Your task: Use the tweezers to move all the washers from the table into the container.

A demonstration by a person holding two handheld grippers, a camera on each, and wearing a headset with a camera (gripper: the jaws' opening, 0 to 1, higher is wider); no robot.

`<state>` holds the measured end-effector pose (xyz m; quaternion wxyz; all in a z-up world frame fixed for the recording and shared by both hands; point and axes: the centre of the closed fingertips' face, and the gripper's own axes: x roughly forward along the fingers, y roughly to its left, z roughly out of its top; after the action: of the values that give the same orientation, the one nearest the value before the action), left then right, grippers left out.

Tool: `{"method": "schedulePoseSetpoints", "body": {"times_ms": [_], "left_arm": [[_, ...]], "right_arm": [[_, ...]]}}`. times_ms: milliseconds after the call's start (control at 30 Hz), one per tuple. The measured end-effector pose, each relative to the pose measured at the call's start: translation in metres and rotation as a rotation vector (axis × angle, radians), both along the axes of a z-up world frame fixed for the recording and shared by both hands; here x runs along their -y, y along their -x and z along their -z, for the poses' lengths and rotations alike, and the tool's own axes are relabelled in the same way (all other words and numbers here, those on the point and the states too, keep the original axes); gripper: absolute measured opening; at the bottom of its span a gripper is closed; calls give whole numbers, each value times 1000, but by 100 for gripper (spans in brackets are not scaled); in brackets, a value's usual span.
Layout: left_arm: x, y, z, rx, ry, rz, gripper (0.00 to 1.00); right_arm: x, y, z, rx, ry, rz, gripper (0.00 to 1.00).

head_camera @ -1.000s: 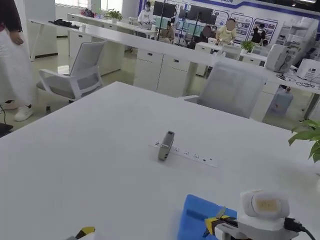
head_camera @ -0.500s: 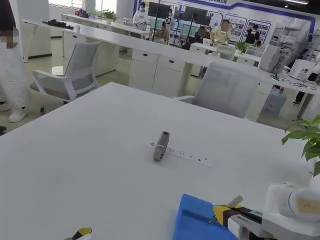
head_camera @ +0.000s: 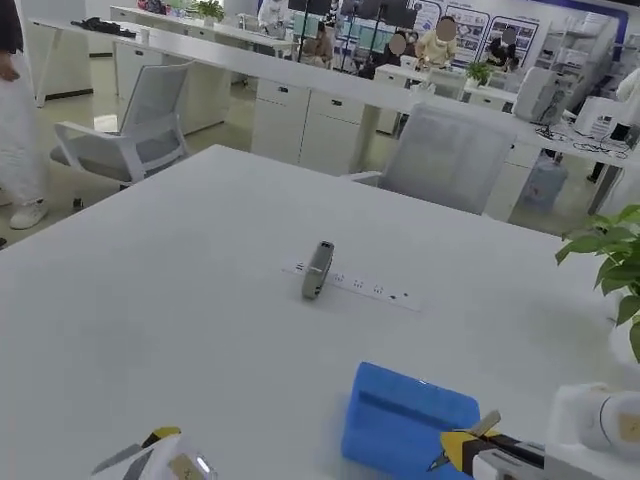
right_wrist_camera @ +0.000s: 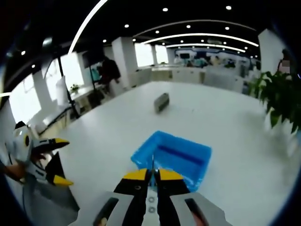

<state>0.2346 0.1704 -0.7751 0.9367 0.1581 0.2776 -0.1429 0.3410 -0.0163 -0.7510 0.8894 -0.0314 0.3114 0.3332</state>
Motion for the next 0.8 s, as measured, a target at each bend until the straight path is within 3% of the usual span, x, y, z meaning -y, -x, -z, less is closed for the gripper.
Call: {"method": "schedulePoseSetpoints", "body": {"times_ms": [200,333,467,700,800], "left_arm": [[0,0,1,-5,0,-1,80],[-1,0,2,-6,1,-4,80],[-1,0,2,-9,-2,-4,80],[-1,0,3,-12,-4,-5,80],[-1,0,3,-11,-3,-5,80]], "right_arm": [[0,12,28,-58,12,4,3],[-1,12,46,-77,18,20,3],[-1,9,54,-87,-7,48,3],[-1,7,60,-52,20,76,3],[-3,6,66,-63,21,78,3]]}}
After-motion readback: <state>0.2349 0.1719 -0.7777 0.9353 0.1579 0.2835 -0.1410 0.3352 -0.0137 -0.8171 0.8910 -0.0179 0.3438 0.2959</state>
